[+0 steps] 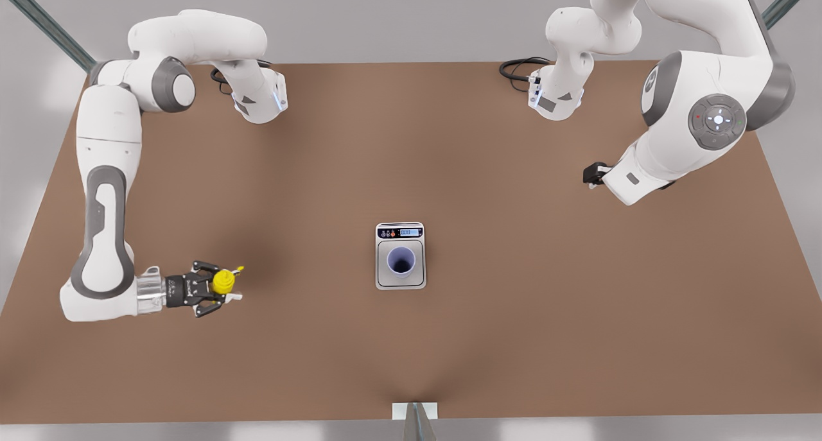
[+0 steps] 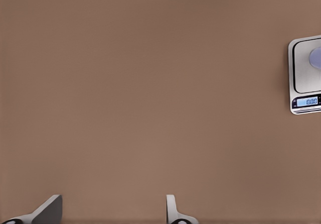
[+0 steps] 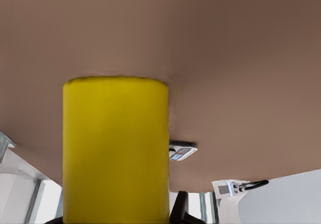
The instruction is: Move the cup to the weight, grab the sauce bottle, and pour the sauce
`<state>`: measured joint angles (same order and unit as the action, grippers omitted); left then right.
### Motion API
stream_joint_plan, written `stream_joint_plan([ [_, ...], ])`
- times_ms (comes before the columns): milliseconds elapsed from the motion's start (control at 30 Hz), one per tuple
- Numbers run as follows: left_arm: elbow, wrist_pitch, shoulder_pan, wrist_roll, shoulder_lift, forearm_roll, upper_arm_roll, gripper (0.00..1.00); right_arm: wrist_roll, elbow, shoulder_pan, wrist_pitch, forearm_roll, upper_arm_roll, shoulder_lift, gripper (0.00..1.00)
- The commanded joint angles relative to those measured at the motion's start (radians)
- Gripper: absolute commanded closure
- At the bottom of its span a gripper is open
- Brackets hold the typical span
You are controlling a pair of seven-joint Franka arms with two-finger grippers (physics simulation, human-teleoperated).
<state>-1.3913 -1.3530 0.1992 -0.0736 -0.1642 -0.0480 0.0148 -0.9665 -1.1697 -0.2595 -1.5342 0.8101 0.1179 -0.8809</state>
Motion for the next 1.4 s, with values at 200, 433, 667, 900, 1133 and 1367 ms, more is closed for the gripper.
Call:
stream_joint_plan([
  [200,0.0,0.0,-0.001,-0.002,0.0,-0.003,-0.001,0.0,-0.213,0.008,0.128,-0.218,-0.112,0.068,0.108,0.79],
  [433,0.0,0.0,0.0,0.002,-0.003,-0.006,0.001,0.0,-0.321,0.018,0.252,-0.316,-0.209,0.068,0.2,0.79],
  [667,0.0,0.002,0.0,0.005,-0.001,0.0,0.001,0.0,-0.336,0.082,0.431,-0.454,-0.459,0.078,0.206,0.79],
  [900,-0.005,0.006,0.005,0.011,-0.026,0.18,0.014,0.0,-0.336,0.082,0.506,-0.672,-0.677,0.172,0.191,0.79],
  [1133,-0.005,0.008,0.006,0.008,-0.057,0.12,0.027,0.0,-0.333,0.082,0.533,-0.762,-0.907,0.258,0.161,0.79],
  [1367,-0.006,0.008,0.006,0.006,-0.058,0.114,0.033,0.0,-0.336,0.042,0.551,-0.885,-1.054,0.266,0.148,0.79],
])
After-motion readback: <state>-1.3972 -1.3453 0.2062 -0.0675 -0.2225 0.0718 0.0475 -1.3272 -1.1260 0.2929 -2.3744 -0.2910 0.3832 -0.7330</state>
